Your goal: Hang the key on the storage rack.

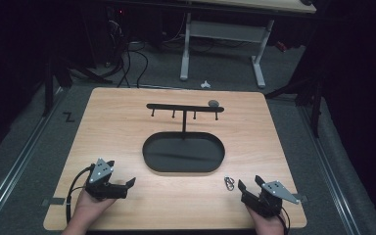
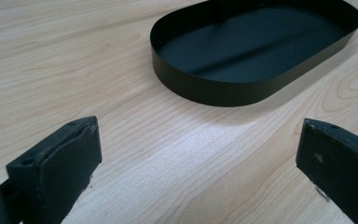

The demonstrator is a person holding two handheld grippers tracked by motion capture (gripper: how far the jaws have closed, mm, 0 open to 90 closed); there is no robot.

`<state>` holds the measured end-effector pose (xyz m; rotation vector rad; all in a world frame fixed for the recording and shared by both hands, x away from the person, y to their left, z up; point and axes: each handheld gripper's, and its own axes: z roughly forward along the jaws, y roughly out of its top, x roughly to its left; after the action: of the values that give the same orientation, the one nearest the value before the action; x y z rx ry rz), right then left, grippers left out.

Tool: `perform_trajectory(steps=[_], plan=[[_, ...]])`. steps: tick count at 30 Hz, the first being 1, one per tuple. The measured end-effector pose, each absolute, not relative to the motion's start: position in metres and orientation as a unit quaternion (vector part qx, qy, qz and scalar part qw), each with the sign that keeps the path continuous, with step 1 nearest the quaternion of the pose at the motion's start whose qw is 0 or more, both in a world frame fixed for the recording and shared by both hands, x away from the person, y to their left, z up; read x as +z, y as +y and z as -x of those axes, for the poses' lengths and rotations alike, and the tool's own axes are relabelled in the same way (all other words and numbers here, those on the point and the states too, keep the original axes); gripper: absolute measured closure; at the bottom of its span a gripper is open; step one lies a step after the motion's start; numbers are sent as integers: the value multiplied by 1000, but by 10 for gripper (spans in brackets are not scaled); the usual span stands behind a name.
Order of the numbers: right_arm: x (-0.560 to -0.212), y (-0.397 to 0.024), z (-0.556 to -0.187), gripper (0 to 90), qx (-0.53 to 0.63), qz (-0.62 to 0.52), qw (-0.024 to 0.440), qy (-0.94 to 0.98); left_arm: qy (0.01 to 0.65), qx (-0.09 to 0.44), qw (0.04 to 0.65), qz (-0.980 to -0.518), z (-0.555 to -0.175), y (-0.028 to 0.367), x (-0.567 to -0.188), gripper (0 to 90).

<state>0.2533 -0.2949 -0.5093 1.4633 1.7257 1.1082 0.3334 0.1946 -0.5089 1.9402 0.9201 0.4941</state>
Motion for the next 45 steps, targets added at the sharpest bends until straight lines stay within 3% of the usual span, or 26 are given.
perform_trajectory(steps=[28,45], plan=[[-510,-280,-249,305,371,-526,335,688,368,191,470,-779,-335,195,-507,28],[-503,-260,-263,324,357,-514,281,728,371,185,470,-779,-337,201,-508,39]])
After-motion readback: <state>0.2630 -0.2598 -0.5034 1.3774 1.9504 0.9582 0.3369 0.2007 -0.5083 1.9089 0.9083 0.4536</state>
